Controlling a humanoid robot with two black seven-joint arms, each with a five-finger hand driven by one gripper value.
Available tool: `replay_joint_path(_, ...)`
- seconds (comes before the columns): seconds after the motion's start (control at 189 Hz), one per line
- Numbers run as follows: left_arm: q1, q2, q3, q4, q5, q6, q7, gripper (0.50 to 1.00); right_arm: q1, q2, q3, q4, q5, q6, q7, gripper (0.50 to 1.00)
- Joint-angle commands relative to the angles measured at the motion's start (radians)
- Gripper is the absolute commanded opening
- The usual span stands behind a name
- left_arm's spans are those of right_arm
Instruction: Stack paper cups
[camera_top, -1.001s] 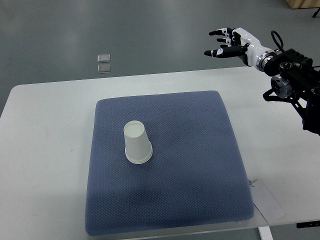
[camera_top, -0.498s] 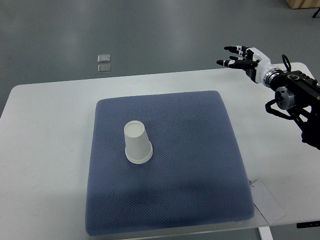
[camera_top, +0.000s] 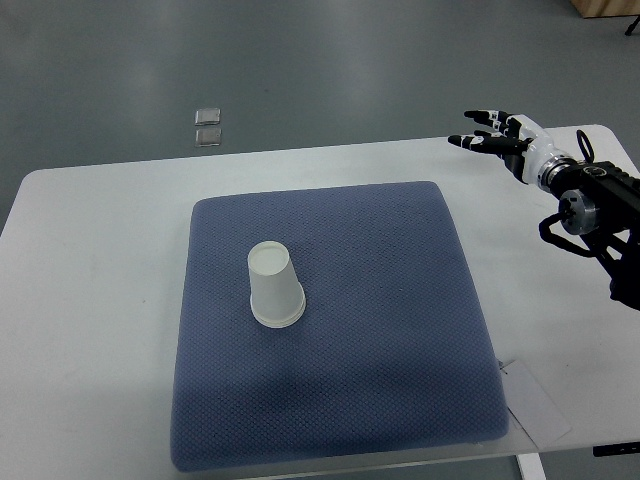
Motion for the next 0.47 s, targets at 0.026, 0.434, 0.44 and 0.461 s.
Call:
replay_joint_path(0.026, 0.000, 0.000, 0.000, 0.001, 0.000, 0.000, 0.000, 1.000, -0.005, 0.006, 0.000, 0.003, 0.000, 0.001, 0.000, 0.915)
replay_joint_path(0.434, 0.000, 0.000, 0.000, 0.001, 0.000, 0.000, 0.000, 1.000, -0.019, 0.049, 0.002, 0.037, 0.000, 0.009, 0.026, 0.915)
replay_joint_path(0.44, 0.000, 0.000, 0.000, 0.001, 0.000, 0.000, 0.000, 1.000, -0.019, 0.049, 0.002, 0.037, 0.000, 0.010, 0.026, 0.915)
replay_joint_path(0.461, 0.000, 0.000, 0.000, 0.000, 0.000, 0.000, 0.000, 1.000, -0.019, 0.050, 0.002, 0.038, 0.000, 0.012, 0.028, 0.915)
